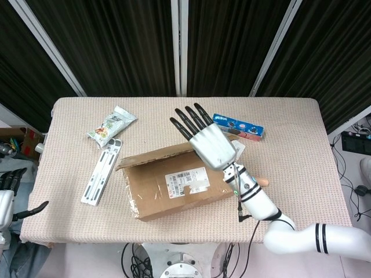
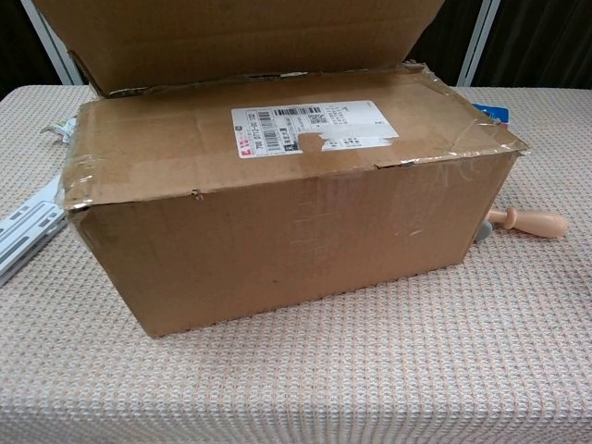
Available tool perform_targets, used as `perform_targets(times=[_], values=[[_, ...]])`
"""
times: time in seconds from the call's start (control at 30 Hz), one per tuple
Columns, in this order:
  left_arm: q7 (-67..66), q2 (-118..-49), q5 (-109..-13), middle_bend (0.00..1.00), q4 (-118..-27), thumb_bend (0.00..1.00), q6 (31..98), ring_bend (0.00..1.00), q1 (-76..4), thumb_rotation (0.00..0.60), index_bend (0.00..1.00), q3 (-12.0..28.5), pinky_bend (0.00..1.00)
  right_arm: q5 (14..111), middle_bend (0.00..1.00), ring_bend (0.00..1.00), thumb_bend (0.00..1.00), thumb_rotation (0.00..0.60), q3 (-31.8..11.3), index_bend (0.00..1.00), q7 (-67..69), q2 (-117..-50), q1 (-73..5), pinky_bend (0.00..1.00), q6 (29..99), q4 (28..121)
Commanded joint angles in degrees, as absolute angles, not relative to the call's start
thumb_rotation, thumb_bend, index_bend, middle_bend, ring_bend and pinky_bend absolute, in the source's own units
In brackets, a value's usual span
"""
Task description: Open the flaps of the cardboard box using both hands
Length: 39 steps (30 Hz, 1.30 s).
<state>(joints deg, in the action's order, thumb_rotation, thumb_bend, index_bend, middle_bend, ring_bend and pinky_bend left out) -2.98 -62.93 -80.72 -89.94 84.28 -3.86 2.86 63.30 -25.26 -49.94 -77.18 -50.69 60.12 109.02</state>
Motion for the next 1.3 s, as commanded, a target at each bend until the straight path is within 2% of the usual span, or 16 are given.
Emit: perform_targets(times=[0.03,0.3,0.5,0.7,0.8,0.9,1.0,1.07,1.17,1.3], values=[[-2.66,-62.58,-80.28,0.12,-89.68,0.00,84.21,0.11,-3.68,0.201,0.10,2.98,0.21,58.09,0.00,0.00,0.18,0.600,-28.10,0.00,-54.57,-81.16,-57.80,0.00,59.17,101.72],[-2.06,-61.24,-78.93,0.12,-89.34,0.00,83.52,0.11,-3.43,0.204,0.10,3.38,0.21,60.03,0.00,0.00,0.18,0.600,-28.11,0.00,-51.32,-94.12,-68.51,0.00,59.78,78.91],[-1.76,-61.56,-78.07,0.12,-88.77,0.00,82.62,0.11,-3.66,0.200,0.10,3.68,0.21,60.52,0.00,0.00,0.18,0.600,-27.42,0.00,-47.84,-98.12,-71.41,0.00,59.42,71.65],[-1.48,-61.70,-77.60,0.12,-88.62,0.00,82.02,0.11,-3.80,0.212,0.10,3.87,0.21,65.54,0.00,0.00,0.25,0.600,-25.99,0.00,-39.17,-94.68,-69.03,0.00,61.28,76.43],[-1.48,-61.81,-77.61,0.12,-88.76,0.00,81.93,0.11,-3.82,0.218,0.10,3.86,0.21,67.02,0.00,0.00,0.34,0.600,-25.44,0.00,-35.56,-90.99,-67.11,0.00,61.28,81.13],[-1.54,-62.02,-77.79,0.12,-88.93,0.00,81.76,0.11,-3.95,0.218,0.10,3.82,0.21,66.89,0.00,0.00,0.48,0.600,-24.74,0.00,-31.43,-86.89,-65.10,0.00,59.26,86.81],[-1.82,-62.46,-78.02,0.12,-88.99,0.00,81.50,0.11,-4.19,0.218,0.10,3.77,0.21,64.26,0.12,0.00,0.69,0.600,-23.69,0.01,-25.89,-81.97,-63.06,0.00,54.19,93.93],[-2.12,-62.80,-78.05,0.12,-89.02,0.00,81.18,0.11,-4.42,0.220,0.10,3.75,0.21,60.67,0.19,0.00,0.76,0.600,-22.92,0.09,-22.95,-78.32,-62.55,0.00,48.86,97.89],[-2.68,-63.19,-78.29,0.12,-89.09,0.00,80.90,0.11,-4.72,0.234,0.10,3.69,0.21,53.90,0.25,0.00,0.79,0.600,-22.23,0.22,-19.21,-73.69,-63.69,0.00,40.15,101.04],[-2.89,-63.18,-78.07,0.12,-89.16,0.00,80.85,0.11,-4.75,0.237,0.10,3.77,0.21,49.28,0.26,0.00,0.86,0.600,-20.95,0.26,-17.48,-71.84,-66.16,0.00,34.81,100.74]])
